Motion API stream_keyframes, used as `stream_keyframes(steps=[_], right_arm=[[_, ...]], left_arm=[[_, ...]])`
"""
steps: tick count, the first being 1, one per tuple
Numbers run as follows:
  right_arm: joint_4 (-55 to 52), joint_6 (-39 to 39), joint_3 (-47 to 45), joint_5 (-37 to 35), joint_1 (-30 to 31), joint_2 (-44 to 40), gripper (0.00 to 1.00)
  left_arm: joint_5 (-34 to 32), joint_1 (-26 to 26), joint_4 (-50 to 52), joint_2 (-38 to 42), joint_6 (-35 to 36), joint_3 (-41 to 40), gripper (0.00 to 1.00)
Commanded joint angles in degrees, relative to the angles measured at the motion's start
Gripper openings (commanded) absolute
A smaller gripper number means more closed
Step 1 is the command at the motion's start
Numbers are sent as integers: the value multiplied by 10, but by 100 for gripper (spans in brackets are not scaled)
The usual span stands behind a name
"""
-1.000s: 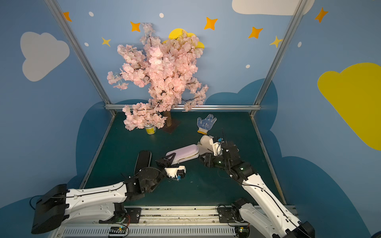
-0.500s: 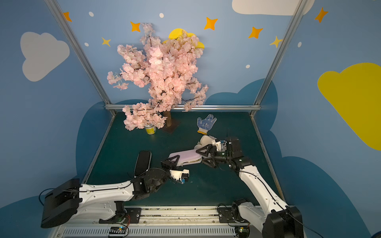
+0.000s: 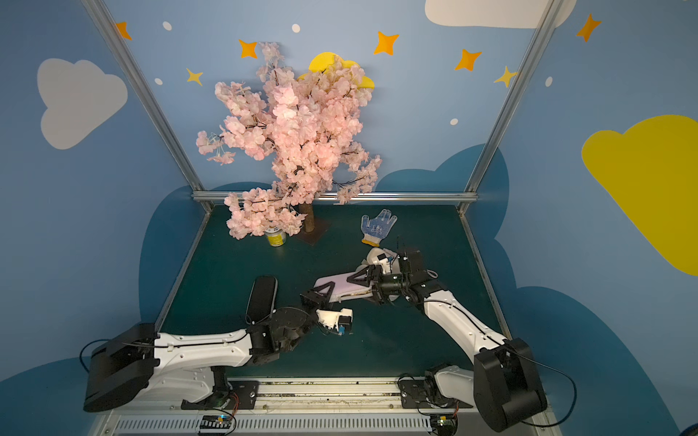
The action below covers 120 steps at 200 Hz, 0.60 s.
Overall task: Put umbrellas into zippered umbrella sleeves
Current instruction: Adjust the umbrella sleeve.
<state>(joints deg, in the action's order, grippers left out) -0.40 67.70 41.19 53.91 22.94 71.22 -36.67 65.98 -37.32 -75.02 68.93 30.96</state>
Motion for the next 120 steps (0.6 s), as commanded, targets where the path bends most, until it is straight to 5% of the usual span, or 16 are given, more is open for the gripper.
stream_keyframes(steps=[1,39,62,78,120], right_arm=[[109,80,-22,-12,2,-10,48],[104,91,-56,-78,-12,-47,24],[130,92,-68,-91,-28,-52,19],[145,86,-71,-90,-42,-48,17],[183,77,-71,-93,-52,-36,13]], left_arm=[[-4,2,-38,-2,-33,34,4],[-32,2,28,40,-114,47,22],[10,-22,267,97,-320,103,49],[143,-73,457,133,-525,167,99],[346,-215,478,188,-891,167,100]])
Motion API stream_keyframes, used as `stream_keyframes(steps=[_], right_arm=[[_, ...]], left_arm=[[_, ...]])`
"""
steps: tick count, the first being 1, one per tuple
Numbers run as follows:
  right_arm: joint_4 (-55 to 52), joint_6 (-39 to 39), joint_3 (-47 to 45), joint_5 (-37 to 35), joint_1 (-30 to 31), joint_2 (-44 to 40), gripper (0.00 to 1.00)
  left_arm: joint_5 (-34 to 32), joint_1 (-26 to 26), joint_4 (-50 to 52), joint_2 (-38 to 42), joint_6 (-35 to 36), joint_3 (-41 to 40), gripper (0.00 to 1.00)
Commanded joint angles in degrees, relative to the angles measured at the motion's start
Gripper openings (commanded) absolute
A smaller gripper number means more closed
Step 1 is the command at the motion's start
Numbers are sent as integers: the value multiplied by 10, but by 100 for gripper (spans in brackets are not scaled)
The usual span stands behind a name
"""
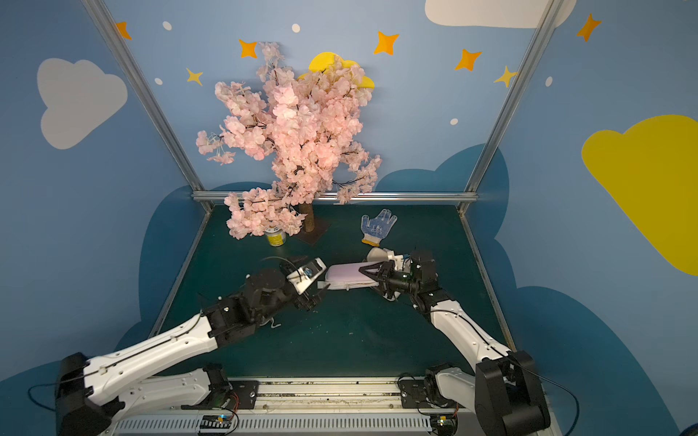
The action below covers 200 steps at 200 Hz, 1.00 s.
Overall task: Put umbrellas into zippered umbrella sleeves
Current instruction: Adjust the umbrella sleeve.
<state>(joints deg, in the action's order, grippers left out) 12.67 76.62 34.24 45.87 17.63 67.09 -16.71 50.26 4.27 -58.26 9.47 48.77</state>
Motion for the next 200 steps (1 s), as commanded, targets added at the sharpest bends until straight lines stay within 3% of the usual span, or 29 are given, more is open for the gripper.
stream_keyframes(steps=[1,29,54,74,109,143,200], right_arm=[[54,-11,-2,-12,1,6,13],[101,-2,-3,-10,5,9,12],[90,-26,13,-11,16,4,11],[90,-36,14,-13,27,3,11],[126,-29,1,-20,41,0,10],[180,-3,-3,-14,49,15,10],[191,16,-7,-7,60,28,13]], left_arm=[[150,-60,62,20,-306,-12,100],[311,-156,36,-20,-513,-19,99],[418,-167,-104,-82,-668,-50,100],[453,-168,-190,-127,-784,-68,100],[456,-157,-376,-189,-954,-122,100],[431,-119,-493,-247,-1025,-146,87],[395,-120,-577,-276,-1052,-156,49]])
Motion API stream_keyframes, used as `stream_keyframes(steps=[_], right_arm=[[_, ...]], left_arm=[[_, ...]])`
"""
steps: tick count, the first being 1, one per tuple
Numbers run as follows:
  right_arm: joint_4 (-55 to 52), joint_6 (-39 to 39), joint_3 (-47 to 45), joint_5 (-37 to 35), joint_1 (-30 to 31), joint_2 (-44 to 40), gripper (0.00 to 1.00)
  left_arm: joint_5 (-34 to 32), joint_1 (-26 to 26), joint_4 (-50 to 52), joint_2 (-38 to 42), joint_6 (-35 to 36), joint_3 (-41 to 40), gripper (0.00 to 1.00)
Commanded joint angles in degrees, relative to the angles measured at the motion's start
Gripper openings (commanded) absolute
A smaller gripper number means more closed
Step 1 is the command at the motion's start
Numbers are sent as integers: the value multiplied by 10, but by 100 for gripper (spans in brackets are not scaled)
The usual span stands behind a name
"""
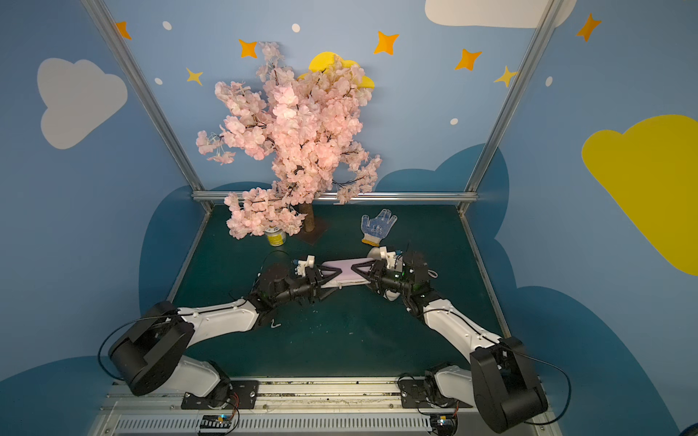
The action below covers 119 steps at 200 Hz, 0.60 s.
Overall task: Put umbrellas into zippered umbrella sleeves
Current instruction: Adjust the umbrella sleeve.
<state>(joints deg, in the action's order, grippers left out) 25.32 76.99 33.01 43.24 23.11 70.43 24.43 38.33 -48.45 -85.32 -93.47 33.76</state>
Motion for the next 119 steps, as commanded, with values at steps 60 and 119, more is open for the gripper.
stream_keyframes(steps=[60,119], right_arm=[[-90,-47,11,8,-10,-40,61],[-420,-249,16,-119,10,-200,72]], left_arm=[[-55,-8,-33,15,-36,-35,6],[-157,-19,149,101,-60,-60,3]])
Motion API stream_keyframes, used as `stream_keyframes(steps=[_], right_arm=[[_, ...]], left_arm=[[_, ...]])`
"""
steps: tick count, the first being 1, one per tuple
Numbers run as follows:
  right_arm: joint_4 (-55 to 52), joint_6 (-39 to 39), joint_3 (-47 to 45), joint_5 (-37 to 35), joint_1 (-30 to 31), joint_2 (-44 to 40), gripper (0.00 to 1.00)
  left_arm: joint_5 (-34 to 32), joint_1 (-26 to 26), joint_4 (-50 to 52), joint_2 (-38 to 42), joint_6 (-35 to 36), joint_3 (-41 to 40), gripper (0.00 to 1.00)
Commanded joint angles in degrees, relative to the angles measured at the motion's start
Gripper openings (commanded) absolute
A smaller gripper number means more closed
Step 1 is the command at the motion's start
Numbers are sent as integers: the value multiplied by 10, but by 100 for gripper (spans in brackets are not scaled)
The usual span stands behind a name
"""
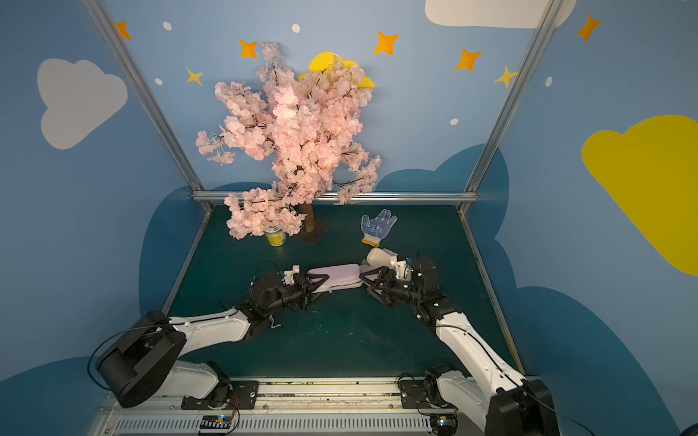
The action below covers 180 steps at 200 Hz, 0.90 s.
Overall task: Put umbrellas into zippered umbrella sleeves
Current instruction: Adjust the umbrella sleeve, then zip the zipper on the umbrella sleeve.
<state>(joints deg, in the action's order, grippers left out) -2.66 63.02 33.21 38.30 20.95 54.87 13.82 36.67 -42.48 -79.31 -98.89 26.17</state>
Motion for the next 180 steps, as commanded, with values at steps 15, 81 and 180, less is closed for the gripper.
stream_keyframes(steps=[15,81,180], right_arm=[[-189,-146,38,-138,95,-36,65],[-207,-203,207,-327,294,124,52],[-156,-236,284,-350,364,276,40]], left_arm=[[-61,0,162,62,-4,32,3],[-101,12,257,114,43,58,3],[-101,27,244,108,36,63,3]])
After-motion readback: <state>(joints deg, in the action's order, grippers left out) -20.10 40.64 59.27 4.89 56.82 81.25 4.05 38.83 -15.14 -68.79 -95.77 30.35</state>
